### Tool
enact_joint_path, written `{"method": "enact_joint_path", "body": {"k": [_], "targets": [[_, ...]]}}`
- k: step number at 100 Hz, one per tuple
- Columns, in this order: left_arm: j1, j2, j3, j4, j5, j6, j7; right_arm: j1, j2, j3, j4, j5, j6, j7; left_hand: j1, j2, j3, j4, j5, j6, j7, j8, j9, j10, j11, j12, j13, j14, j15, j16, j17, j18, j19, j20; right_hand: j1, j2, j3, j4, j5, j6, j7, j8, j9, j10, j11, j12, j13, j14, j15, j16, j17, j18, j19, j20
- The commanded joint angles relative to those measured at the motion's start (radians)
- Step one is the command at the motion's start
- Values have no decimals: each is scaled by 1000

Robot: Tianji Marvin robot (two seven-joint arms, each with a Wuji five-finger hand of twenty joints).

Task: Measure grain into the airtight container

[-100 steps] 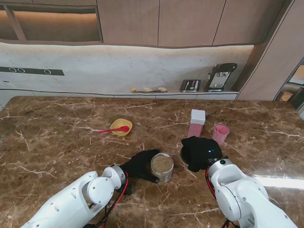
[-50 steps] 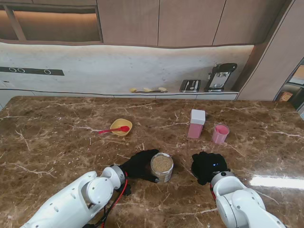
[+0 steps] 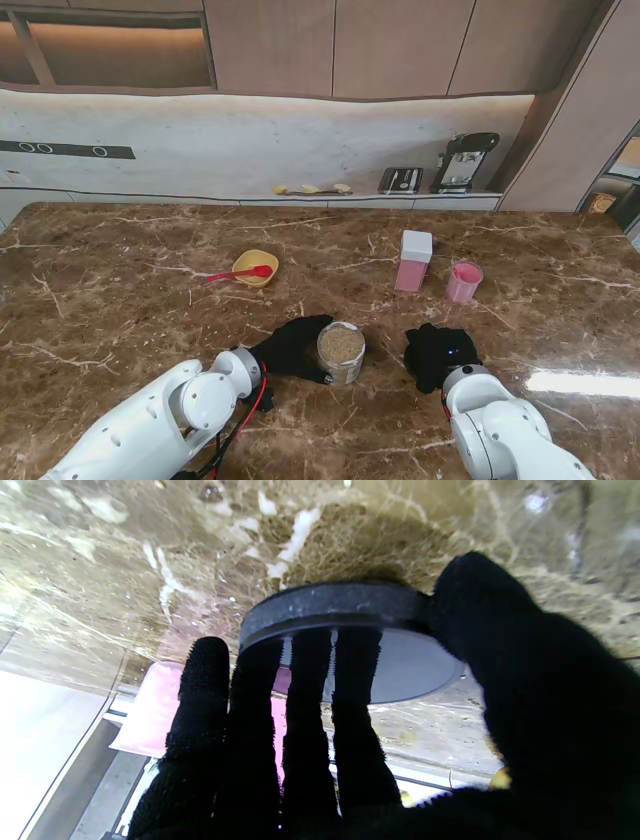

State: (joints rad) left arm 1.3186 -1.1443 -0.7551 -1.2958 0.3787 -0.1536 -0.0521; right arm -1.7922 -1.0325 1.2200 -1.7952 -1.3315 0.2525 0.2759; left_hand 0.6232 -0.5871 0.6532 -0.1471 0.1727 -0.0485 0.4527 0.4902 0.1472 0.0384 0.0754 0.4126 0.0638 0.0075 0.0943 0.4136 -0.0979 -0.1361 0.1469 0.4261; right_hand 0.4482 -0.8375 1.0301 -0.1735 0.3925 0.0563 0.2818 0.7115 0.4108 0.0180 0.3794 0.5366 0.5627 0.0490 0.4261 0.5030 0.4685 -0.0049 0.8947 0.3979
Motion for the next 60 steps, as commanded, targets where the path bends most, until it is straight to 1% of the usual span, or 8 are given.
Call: {"method": "enact_joint_path", "body": {"k": [1, 16, 33, 39, 42, 51, 60], "targets": [[9, 7, 3, 7, 3, 9, -10, -12, 2, 1, 4, 4, 5, 24, 27, 89, 86, 50, 0, -85, 38, 2, -31, -26, -23, 2, -21, 76, -4, 8, 46, 164, 94, 42, -34, 13, 52, 12, -30, 36, -10, -13, -38, 7, -8, -16, -24, -58, 1, -11, -18, -20, -21, -11], [8, 8, 4, 3, 5, 9, -12, -14, 2, -1, -1, 1, 6, 39, 22, 89, 79, 50, -9, -80, 29, -4, -32, -25, -27, 4, -21, 75, -5, 8, 46, 163, 92, 43, -45, 19, 40, 12, -45, 41, -20, -20, -57, 9, -9, -21, -39, -57, -4, -17, -32, -20, -35, -10], [8, 10, 4, -4, 9, 11, -17, -11, 2, -9, 4, 1, 14, 39, 18, 92, 70, 51, -19, -77, 23, -8, -32, -25, -29, 6, -21, 75, -7, 9, 46, 163, 90, 44, -52, 25, 33, 14, -63, 51, -27, -25, -82, 13, -11, -26, -56, -58, -9, -21, -44, -22, -45, -7], [17, 15, -4, -21, 12, 16, -25, -12, 3, -11, 5, 0, 16, 42, 18, 92, 68, 52, -20, -78, 22, -9, -32, -24, -29, 6, -22, 75, -8, 9, 45, 162, 88, 44, -57, 28, 30, 14, -71, 58, -29, -25, -101, 17, -14, -27, -70, -59, -12, -23, -53, -24, -51, -7], [21, 16, -8, -27, 14, 18, -27, -12, 3, -12, 5, -1, 17, 42, 19, 92, 67, 52, -19, -78, 23, -8, -31, -24, -29, 7, -21, 75, -7, 9, 46, 162, 88, 44, -60, 29, 27, 14, -100, 65, -39, -28, -114, 19, -15, -28, -80, -59, -15, -24, -60, -26, -56, -7], [26, 19, -12, -40, 18, 25, -34, -11, 3, -14, 6, -3, 18, 45, 21, 95, 66, 53, -23, -75, 22, -9, -32, -24, -30, 7, -21, 76, -8, 9, 47, 162, 88, 45, -72, 30, 21, 14, -122, 71, -45, -27, -141, 22, -13, -28, -100, -59, -17, -27, -74, -27, -68, -6], [29, 20, -13, -47, 19, 28, -36, -12, 3, -14, 3, -2, 18, 56, 20, 93, 62, 53, -31, -73, 19, -10, -31, -24, -30, 7, -22, 75, -9, 9, 46, 161, 87, 45, -98, 46, 3, 12, -178, 95, -69, -31, -196, 32, -26, -34, -146, -57, -30, -33, -121, -24, -99, -11]]}}
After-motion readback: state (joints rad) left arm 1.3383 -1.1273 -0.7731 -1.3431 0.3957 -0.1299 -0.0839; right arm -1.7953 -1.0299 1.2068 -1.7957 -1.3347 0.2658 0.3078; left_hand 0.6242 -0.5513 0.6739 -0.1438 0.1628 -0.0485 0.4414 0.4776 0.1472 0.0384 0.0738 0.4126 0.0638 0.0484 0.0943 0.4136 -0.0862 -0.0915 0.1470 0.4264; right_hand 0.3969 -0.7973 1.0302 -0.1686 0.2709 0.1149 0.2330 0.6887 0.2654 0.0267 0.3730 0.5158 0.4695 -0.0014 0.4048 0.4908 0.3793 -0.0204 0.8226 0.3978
